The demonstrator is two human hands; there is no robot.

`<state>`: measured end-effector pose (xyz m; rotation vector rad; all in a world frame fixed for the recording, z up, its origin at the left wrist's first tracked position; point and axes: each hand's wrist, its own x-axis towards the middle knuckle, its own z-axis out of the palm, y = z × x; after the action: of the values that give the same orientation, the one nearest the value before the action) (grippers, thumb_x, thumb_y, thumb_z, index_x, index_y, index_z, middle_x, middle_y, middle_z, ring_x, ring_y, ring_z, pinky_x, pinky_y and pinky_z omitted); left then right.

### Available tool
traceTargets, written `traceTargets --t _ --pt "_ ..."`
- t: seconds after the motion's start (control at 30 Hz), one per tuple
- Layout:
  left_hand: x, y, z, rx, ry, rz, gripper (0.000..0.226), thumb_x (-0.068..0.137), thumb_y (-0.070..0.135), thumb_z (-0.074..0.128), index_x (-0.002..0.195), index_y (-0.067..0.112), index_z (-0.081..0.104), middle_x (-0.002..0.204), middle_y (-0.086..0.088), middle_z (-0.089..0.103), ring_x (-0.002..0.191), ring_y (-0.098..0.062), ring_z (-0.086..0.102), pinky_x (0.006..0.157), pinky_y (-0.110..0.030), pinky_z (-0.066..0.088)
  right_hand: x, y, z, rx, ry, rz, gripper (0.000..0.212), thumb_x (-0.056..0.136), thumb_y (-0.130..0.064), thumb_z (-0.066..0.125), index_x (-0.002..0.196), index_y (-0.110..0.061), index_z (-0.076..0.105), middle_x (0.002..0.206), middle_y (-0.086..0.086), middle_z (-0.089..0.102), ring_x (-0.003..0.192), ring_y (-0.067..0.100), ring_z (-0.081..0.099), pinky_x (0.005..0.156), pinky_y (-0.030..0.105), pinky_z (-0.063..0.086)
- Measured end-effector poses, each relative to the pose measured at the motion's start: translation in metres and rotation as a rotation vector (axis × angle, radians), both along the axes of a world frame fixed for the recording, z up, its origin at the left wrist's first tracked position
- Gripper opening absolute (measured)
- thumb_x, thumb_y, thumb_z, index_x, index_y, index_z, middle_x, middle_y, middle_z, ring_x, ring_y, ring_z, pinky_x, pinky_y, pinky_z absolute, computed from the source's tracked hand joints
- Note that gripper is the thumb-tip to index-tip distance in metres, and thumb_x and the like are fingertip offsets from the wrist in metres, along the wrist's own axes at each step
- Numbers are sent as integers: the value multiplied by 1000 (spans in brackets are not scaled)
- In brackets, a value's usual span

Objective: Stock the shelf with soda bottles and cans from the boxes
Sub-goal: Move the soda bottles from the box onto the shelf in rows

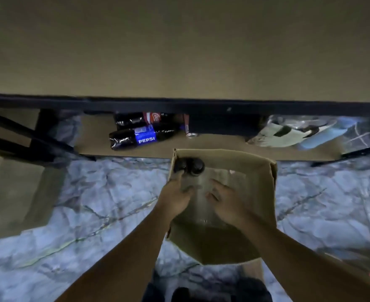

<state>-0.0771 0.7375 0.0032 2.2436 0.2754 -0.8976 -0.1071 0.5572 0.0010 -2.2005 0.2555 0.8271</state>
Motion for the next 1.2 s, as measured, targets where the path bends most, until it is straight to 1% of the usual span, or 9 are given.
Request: traceTargets --t 0.13,0.23,0.33,0.5,0.67,0.83,0.93,1.0,1.2 --pt "15 -14 -79 -67 -47 160 84 99 19 59 163 28 6 155 -6 44 134 -30 51 97 -28 42 33 7 -89 2 -39 -66 54 101 -27 58 153 -22 43 128 3 63 114 16 61 81 19 48" --pt "32 -24 -109 -76 -76 256 80 103 22 53 162 35 1 146 -6 54 121 -26 58 86 -28 44 62 12 -124 -107 -145 -19 60 99 -40 56 156 -36 35 139 3 61 123 25 59 100 34 48" --pt "45 -32 -126 -45 -72 249 70 108 29 43 163 33 0 150 -8 49 126 -26 54 85 -25 37 81 20 -142 -145 -147 64 62 100 -38 57 157 -39 31 149 0 53 132 27 51 100 31 40" --pt "46 -34 -133 -30 -104 281 57 101 13 50 154 21 30 141 -10 53 116 -21 50 86 -25 33 79 19 -154 -241 -201 72 36 94 -33 66 129 -33 56 120 1 69 109 29 63 77 30 40" --pt "27 -31 -135 -41 -125 333 23 97 12 55 120 18 53 110 -7 59 100 -22 54 75 -20 39 46 10 -151 -144 -168 78 31 91 -27 68 115 -36 51 106 -3 68 94 22 65 79 41 57" --pt "-16 -26 -97 -21 -130 374 23 98 21 60 118 31 58 100 7 64 76 -3 55 60 -19 38 10 -2 -99 -77 -224 -16 26 96 -27 66 121 -25 58 99 -5 64 86 11 59 70 25 42" --pt "-46 -21 -48 -25 -193 362 17 93 24 68 107 32 62 97 10 68 85 -13 62 66 -20 39 -17 -11 -42 -74 -256 7 24 97 -35 64 119 -28 59 83 -12 62 73 3 57 62 21 41" --pt "-62 -16 -1 -33 -227 313 13 92 23 71 99 31 65 90 13 67 84 -8 59 65 -12 38 -34 -16 4 -55 -278 35 22 97 -38 65 116 -29 59 72 -14 59 67 1 57 56 13 39" --pt "-104 11 161 -96 -281 166 16 94 29 71 106 39 69 94 11 67 82 -7 61 70 -18 47 -64 -18 167 19 -315 106 24 96 -49 60 119 -43 57 87 -14 69 80 0 64 70 31 54"
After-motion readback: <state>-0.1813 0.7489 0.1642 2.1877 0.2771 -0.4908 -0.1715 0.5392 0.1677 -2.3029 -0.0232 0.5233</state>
